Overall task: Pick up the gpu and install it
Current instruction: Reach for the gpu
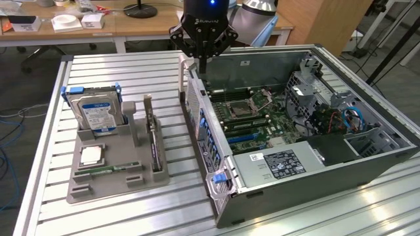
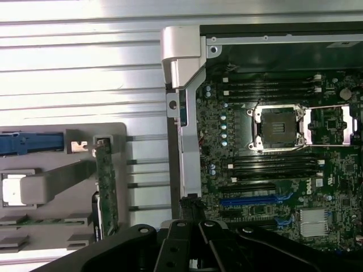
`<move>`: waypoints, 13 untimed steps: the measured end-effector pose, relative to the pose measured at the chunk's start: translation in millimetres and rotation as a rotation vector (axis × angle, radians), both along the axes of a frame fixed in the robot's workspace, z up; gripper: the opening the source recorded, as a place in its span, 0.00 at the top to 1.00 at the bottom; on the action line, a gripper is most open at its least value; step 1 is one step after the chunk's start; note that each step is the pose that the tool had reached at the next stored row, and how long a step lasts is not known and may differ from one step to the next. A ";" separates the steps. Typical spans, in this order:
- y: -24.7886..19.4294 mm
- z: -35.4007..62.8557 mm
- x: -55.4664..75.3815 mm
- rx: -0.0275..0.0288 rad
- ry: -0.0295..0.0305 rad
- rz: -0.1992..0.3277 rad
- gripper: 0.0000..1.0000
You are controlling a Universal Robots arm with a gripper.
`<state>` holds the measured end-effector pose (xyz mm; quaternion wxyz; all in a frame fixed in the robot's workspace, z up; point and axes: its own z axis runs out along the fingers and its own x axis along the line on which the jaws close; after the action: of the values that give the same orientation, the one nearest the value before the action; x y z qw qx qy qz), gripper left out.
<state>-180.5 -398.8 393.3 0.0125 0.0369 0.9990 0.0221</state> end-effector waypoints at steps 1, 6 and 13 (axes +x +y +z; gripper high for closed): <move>0.0 0.0 -0.3 0.0000 0.0000 0.000 0.89; 0.0 0.0 -1.9 0.0000 0.0000 0.000 0.89; 0.0 0.0 -4.0 0.0000 0.0000 0.000 0.89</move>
<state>-184.5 -398.8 393.3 0.0125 0.0369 0.9990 0.0221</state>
